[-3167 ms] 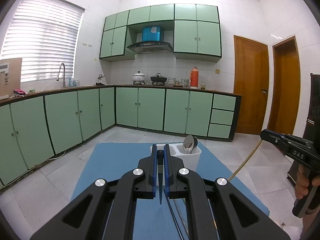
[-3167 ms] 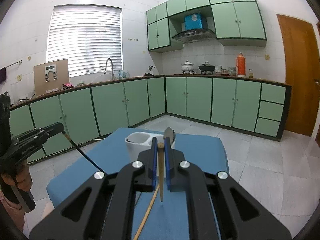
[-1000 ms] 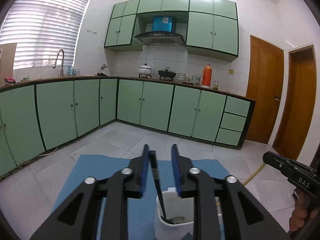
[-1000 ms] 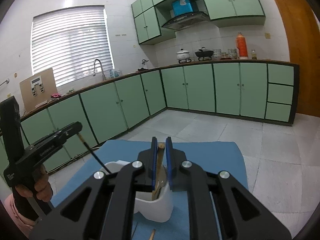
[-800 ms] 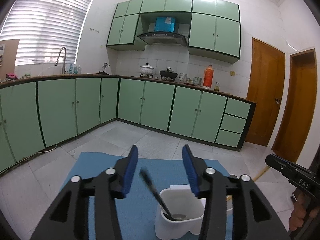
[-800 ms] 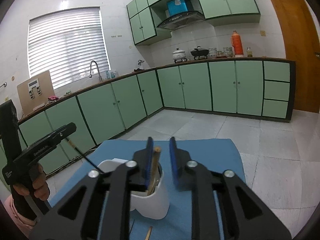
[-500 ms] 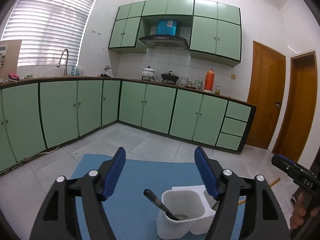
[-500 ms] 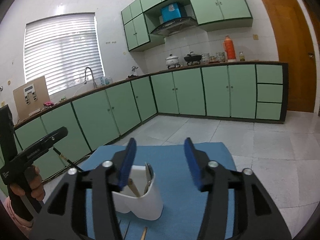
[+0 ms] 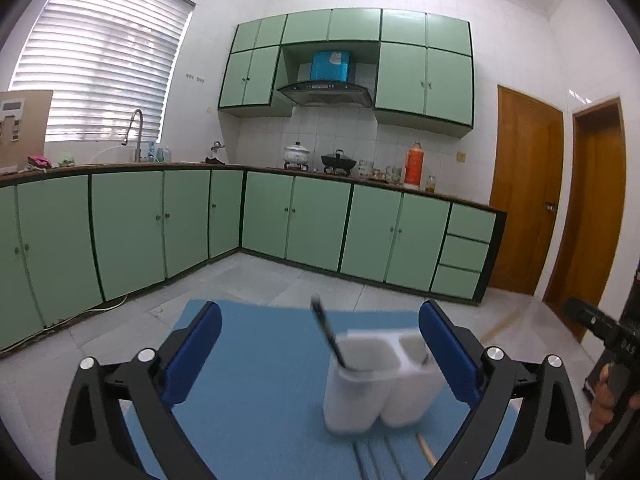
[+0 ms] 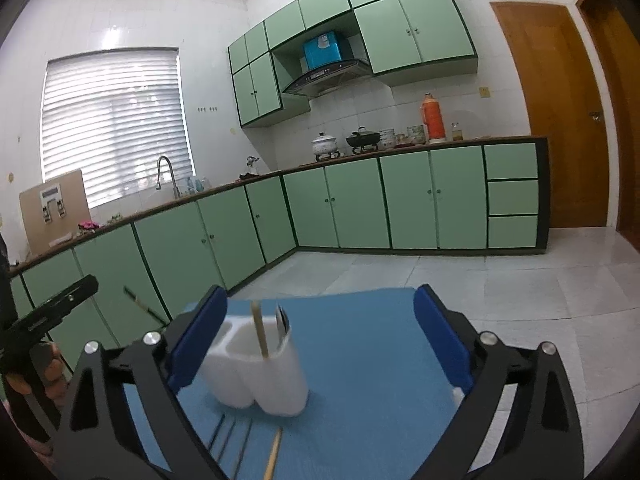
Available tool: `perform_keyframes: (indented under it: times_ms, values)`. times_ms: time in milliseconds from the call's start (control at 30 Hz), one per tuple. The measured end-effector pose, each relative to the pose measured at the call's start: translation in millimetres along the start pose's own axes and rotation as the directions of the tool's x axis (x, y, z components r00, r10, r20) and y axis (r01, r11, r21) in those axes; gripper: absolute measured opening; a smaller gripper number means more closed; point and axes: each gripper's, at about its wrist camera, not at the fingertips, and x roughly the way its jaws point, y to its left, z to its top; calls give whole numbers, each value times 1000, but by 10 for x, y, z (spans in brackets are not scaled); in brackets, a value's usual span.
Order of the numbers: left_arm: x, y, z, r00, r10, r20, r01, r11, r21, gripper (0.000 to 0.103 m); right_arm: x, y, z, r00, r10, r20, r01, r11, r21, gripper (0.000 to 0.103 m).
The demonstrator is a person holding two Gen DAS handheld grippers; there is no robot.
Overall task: Organize utensils
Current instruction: 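Withdraw both tools from the caddy back toward the remaining chopsticks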
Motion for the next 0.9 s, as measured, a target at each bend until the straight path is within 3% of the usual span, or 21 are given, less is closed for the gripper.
perform_keyframes:
  times_ms: [267,600,900]
  values:
    - [-390,-65,-648,995,24,-96,-20,999,43,97,-393,37,-653,997,-21,-79,21,1000,4,97]
    - [-668,-97,-1439,972,51,-229,-42,998,46,97,-638,358,-1449,978,-58,-200,46,997,-65,97]
    - [-902,-217,-1845,960,82,-269,-60,994,91,97,-805,551,-1876,970,-75,-232,45,990,-131,97]
